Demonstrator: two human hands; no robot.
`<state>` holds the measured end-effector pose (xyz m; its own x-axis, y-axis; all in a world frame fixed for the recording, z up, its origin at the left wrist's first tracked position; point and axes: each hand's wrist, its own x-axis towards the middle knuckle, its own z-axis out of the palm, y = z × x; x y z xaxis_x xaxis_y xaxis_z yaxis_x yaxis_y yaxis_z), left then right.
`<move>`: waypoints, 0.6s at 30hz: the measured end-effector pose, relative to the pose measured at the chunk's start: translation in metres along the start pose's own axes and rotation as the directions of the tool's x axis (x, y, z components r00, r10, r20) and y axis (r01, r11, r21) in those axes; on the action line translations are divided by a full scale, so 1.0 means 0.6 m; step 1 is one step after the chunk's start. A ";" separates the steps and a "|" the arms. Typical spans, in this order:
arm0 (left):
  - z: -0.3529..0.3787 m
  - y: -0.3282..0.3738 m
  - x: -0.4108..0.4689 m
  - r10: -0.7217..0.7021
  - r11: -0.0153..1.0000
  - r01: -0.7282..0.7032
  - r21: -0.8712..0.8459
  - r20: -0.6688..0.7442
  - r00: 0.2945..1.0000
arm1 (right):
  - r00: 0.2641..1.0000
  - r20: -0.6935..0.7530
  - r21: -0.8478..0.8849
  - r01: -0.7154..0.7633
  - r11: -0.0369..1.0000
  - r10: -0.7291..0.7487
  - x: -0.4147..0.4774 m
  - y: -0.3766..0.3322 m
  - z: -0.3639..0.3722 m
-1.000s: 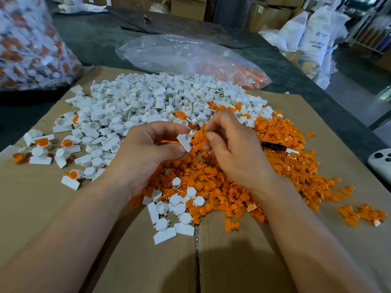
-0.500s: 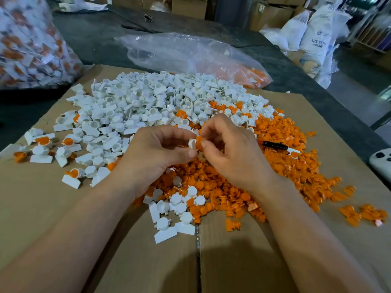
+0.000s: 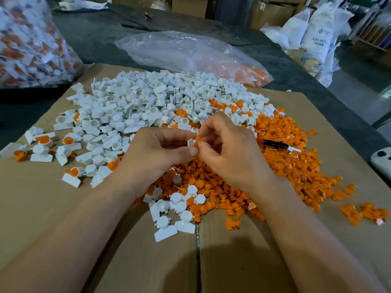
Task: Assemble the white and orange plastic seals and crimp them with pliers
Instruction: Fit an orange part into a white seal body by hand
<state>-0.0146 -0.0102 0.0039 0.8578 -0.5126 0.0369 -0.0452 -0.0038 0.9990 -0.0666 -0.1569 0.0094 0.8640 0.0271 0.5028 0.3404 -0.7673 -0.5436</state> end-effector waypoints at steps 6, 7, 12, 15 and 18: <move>0.008 0.004 -0.001 0.064 0.995 -0.053 0.085 -0.134 0.989 | 0.999 -0.024 0.116 -0.028 0.993 0.031 -0.001 -0.002 0.007; 0.009 0.006 -0.002 0.064 0.995 -0.053 0.079 -0.146 0.987 | 0.999 -0.021 0.131 -0.025 0.991 0.028 -0.001 -0.002 0.009; 0.000 0.007 0.002 -0.032 0.992 0.016 -0.125 -0.128 0.991 | 0.999 -0.033 0.201 -0.028 0.979 0.035 -0.001 -0.004 0.008; -0.002 0.006 0.003 -0.077 0.982 0.056 -0.182 -0.107 0.991 | 0.998 -0.056 0.094 0.003 0.996 0.002 0.001 0.000 0.009; -0.002 0.005 0.005 -0.129 0.963 0.105 -0.248 -0.083 0.988 | 0.999 -0.045 0.080 0.011 0.997 -0.007 0.001 0.001 0.009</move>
<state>-0.0116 -0.0105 0.0073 0.8959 -0.4351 -0.0898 0.1731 0.1557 0.9725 -0.0635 -0.1539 0.0056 0.8439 0.0038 0.5365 0.3783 -0.7133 -0.5900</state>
